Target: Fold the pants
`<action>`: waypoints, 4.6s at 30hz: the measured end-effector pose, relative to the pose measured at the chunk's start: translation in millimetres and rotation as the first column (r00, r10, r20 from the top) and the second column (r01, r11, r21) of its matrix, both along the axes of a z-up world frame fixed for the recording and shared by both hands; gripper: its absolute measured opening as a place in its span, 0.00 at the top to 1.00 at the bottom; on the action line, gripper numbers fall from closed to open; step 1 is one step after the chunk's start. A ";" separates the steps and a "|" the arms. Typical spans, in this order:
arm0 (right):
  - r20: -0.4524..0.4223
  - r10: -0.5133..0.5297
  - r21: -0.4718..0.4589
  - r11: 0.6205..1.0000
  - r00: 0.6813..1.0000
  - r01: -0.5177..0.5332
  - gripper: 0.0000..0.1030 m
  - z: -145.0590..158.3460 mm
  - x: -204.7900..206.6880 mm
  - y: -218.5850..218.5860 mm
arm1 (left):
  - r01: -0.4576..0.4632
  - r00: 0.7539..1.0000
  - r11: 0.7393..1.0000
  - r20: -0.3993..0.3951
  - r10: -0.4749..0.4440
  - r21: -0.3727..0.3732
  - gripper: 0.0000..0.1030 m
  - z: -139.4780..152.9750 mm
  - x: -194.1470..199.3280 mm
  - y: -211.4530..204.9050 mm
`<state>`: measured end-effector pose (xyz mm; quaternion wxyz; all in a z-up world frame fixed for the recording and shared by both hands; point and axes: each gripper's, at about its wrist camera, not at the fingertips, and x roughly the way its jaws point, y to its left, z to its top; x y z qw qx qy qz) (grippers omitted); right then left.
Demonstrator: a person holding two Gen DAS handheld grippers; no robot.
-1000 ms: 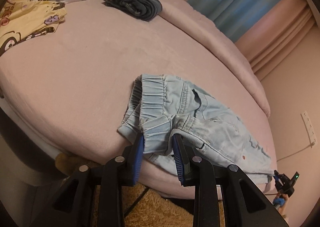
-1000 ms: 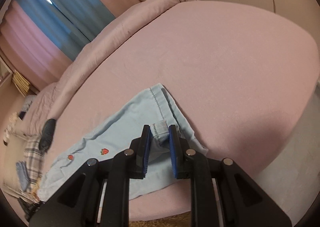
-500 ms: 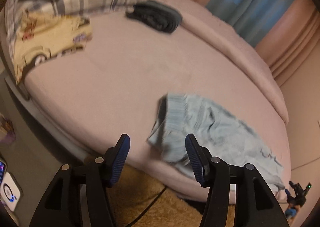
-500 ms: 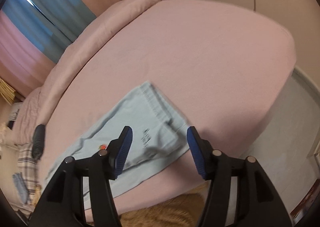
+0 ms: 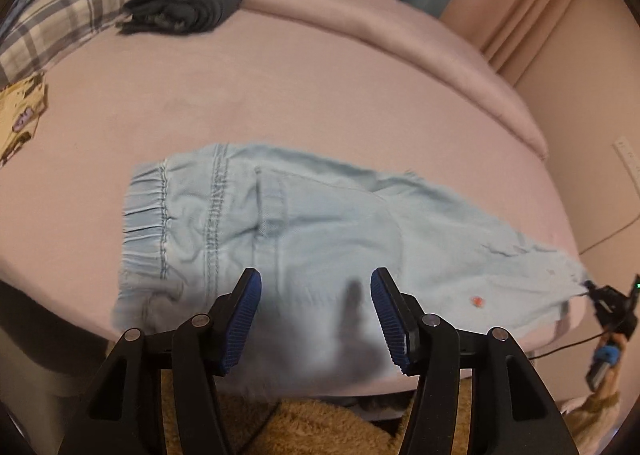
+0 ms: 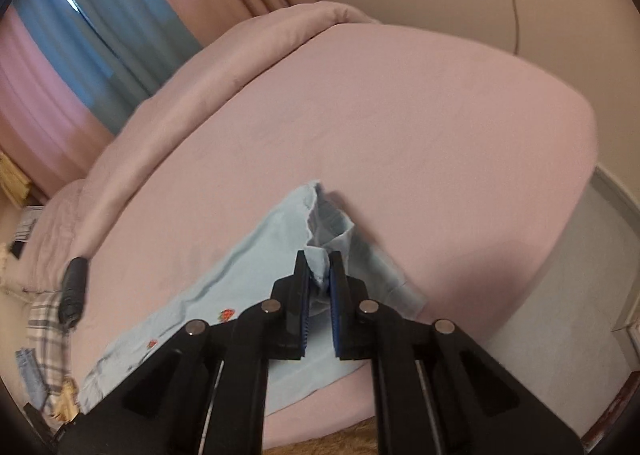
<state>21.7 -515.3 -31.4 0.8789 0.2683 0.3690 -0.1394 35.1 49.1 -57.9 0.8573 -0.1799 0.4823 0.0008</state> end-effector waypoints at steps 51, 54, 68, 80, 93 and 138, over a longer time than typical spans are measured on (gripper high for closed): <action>-0.173 0.264 -0.028 0.962 0.949 -0.273 0.85 -56.6 -65.7 112.4 | 0.216 0.975 0.975 -0.065 -0.213 0.046 0.71 -42.4 2.2 -86.6; -0.125 0.207 -0.061 0.974 0.970 -0.216 0.80 -52.2 -70.4 94.5 | 0.265 0.963 0.964 -0.046 -0.264 0.033 0.71 -33.7 -5.8 -98.3; -0.093 0.062 0.044 0.997 0.994 -0.059 0.54 -64.3 -41.3 51.3 | 0.332 0.936 0.940 -0.100 -0.339 -0.082 0.71 -51.9 -9.2 -126.4; 0.019 0.047 -0.046 0.998 0.999 -0.046 0.92 -21.9 -62.3 56.8 | 0.139 0.985 0.988 -0.092 -0.144 -0.062 0.71 -46.3 -3.5 -68.0; -0.183 -0.059 -0.167 0.986 0.981 0.028 0.49 -56.9 -55.5 51.1 | 0.163 0.982 0.985 -0.106 -0.157 0.051 0.71 -40.5 -1.4 -68.6; -0.183 0.077 -0.329 0.935 0.980 -0.135 1.00 -43.2 111.1 38.3 | -0.019 0.999 0.998 -0.032 0.021 0.059 0.91 -41.1 59.5 15.1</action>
